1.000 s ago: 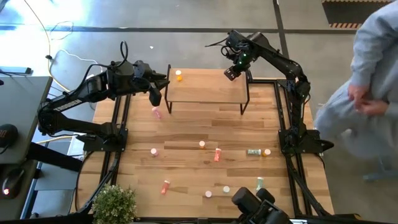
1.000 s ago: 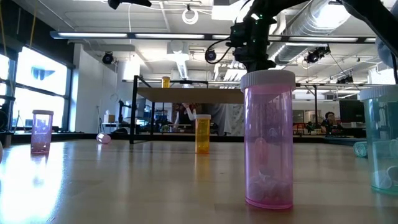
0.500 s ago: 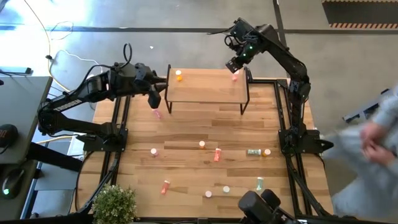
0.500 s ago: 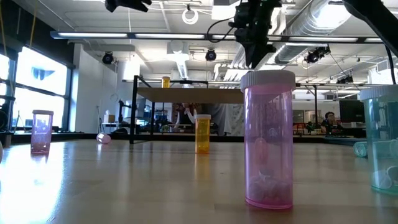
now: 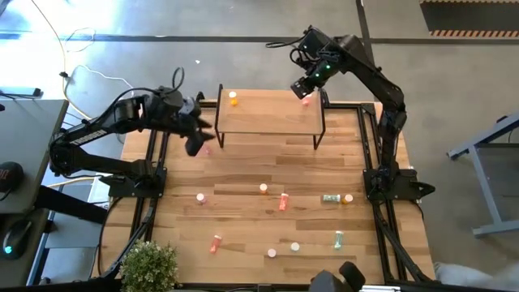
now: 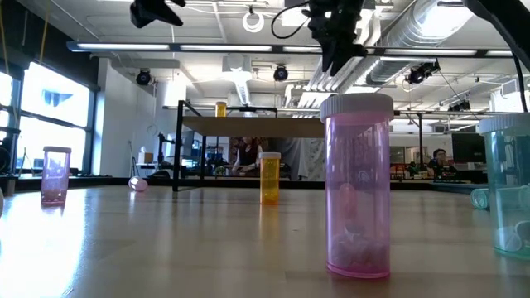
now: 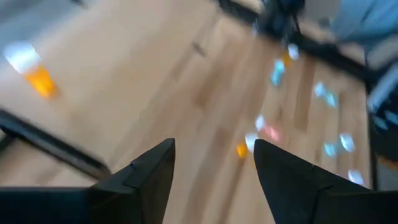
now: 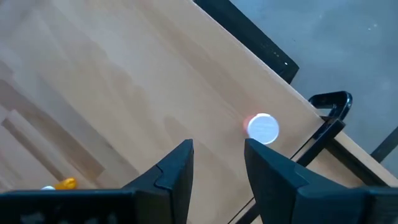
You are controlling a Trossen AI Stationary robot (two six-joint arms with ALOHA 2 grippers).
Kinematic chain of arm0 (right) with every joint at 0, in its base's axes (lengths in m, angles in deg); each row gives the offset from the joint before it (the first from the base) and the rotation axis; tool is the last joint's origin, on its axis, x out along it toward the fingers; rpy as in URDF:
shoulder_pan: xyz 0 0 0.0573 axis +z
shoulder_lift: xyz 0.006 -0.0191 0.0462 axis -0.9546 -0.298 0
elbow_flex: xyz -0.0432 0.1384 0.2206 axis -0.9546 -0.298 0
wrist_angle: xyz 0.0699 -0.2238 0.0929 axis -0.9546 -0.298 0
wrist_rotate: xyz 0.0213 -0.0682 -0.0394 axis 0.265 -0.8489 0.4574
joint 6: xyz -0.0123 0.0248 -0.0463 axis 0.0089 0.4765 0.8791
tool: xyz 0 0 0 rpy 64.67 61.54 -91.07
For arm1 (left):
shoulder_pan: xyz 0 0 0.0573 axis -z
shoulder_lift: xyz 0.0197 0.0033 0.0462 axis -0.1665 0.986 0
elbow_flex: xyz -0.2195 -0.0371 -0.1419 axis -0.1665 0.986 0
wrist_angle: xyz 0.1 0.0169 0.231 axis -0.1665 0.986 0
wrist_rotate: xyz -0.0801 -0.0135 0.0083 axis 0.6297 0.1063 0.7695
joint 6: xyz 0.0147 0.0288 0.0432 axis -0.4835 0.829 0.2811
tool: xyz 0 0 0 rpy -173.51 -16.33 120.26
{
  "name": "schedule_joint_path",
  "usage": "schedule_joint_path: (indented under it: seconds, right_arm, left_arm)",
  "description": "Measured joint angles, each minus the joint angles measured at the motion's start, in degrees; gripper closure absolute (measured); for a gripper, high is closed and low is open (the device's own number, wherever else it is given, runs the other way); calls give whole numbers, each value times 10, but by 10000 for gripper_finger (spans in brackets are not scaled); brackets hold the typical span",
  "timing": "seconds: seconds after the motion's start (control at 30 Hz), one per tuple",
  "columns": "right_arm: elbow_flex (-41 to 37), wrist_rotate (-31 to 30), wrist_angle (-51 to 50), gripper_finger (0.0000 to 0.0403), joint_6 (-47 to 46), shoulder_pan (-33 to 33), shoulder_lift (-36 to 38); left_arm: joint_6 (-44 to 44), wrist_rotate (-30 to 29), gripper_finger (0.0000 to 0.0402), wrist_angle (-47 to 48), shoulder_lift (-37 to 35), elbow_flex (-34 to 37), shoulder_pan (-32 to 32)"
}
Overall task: Pick and place medicine bottles onto shelf by color
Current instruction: Put the middle purple medicine bottle on the shelf
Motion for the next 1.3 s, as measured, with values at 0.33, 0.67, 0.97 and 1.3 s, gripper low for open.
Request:
schedule_joint_path:
  seconds: [0.33,0.67,0.97,1.3]
  right_arm:
    - [0,0,0,267,-38,20,9]
    - [0,0,0,267,-25,19,9]
    - [0,0,0,267,-5,19,9]
    - [0,0,0,267,5,19,9]
  left_arm:
    - [-11,-4,191,54,-25,104,110]
    - [-96,-41,193,47,-25,204,237]
    - [-185,-54,193,-6,-19,274,317]
    - [-222,-68,194,-24,43,301,343]
